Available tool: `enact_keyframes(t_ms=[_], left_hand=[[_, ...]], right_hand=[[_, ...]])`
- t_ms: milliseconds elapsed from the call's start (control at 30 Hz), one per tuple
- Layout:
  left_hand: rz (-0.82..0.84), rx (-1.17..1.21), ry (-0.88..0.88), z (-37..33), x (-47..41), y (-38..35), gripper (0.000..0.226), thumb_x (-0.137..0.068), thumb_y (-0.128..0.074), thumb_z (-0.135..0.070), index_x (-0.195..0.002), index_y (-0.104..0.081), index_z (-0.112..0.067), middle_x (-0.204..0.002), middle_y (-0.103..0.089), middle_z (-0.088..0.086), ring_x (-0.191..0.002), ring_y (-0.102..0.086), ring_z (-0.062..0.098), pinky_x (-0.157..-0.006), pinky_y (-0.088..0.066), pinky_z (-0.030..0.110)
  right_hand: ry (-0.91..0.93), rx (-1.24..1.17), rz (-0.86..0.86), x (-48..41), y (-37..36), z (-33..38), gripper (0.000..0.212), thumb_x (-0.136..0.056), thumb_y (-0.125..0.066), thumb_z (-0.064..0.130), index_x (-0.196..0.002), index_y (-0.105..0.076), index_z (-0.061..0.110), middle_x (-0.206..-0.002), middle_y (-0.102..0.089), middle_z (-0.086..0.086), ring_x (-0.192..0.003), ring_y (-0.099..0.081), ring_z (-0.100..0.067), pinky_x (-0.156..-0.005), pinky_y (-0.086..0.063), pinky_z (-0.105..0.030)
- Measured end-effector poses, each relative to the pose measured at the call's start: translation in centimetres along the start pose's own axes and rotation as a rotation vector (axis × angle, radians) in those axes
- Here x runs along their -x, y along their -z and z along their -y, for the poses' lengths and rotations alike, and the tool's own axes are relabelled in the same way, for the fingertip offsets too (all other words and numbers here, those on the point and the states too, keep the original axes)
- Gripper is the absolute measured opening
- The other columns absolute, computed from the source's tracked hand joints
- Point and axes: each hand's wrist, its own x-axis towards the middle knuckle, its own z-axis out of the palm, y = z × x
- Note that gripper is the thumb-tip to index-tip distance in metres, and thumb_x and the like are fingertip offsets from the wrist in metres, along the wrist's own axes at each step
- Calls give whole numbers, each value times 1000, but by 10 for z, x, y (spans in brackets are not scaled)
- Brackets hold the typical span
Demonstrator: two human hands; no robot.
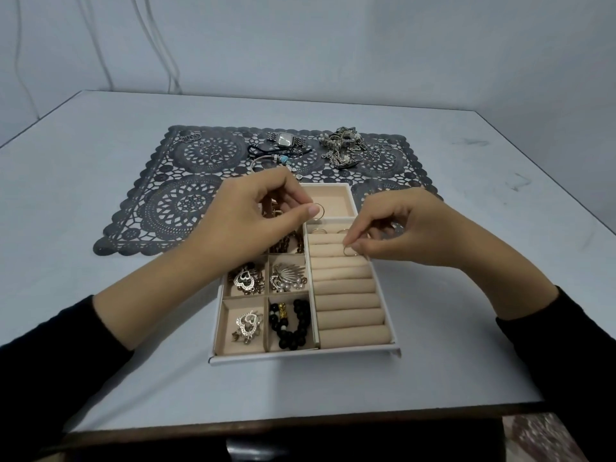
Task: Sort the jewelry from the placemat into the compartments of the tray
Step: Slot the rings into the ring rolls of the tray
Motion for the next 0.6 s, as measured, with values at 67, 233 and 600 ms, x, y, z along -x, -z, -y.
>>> enact_keyframes(t_ms=[67,233,600], left_hand=[[5,2,-7,-1,1,-1,11,-82,-77,-25,-85,-70,-16,-77,-68,-7,-71,-61,2,-65,-44,9],[14,11,-3,-1,2,-2,11,-82,-76,-26,-85,-70,-17,-78,-69,-7,-70,-60,0,-65,-43,9],[-41,2,-6,1,2,-2,12,-83,-76,-25,-86,-70,-15,-76,-67,-9,-70,-60,1,-67,-44,10]], right_hand=[[20,13,25,0,1,0,14,-77,-74,1,-86,-77,11,-71,-64,11,-60,-53,-9,-58,-39,-17],[19,14,71,1,4,1,13,-79,-75,4,-88,-77,13,-74,-66,11,-63,-55,-10,-59,-40,-17],[-69,-62,128,0,7,1,11,-79,-77,10,-89,-77,14,-73,-66,9,-65,-53,-10,-61,-42,-29]])
